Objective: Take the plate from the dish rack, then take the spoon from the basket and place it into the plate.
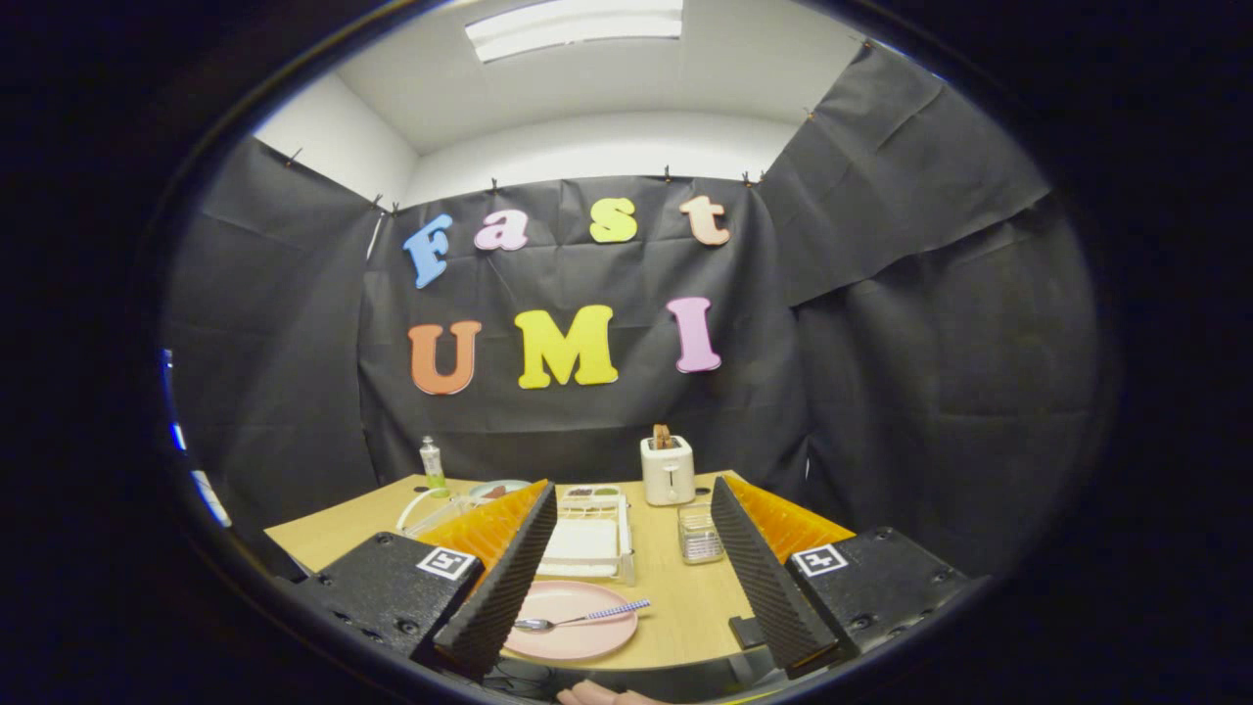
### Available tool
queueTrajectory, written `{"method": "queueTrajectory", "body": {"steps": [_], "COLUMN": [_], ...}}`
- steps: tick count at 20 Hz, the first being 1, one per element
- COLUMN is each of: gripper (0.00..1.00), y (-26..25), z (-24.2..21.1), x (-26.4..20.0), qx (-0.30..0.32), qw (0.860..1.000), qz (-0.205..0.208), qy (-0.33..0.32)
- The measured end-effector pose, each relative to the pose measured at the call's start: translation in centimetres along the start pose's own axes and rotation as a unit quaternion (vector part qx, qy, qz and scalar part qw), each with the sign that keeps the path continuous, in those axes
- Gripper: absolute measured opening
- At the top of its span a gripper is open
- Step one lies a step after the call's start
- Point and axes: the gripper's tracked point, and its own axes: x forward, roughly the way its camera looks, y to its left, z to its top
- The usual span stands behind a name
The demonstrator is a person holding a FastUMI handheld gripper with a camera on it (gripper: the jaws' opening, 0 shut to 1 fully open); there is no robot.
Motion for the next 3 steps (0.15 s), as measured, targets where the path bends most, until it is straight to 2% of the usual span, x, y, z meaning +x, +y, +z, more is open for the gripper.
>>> {"method": "queueTrajectory", "body": {"steps": [3], "gripper": [1.00], "y": [0.10], "z": [-0.21], "x": [0.09], "qx": [0.001], "qw": [1.000], "qz": [0.000], "qy": [0.001]}}
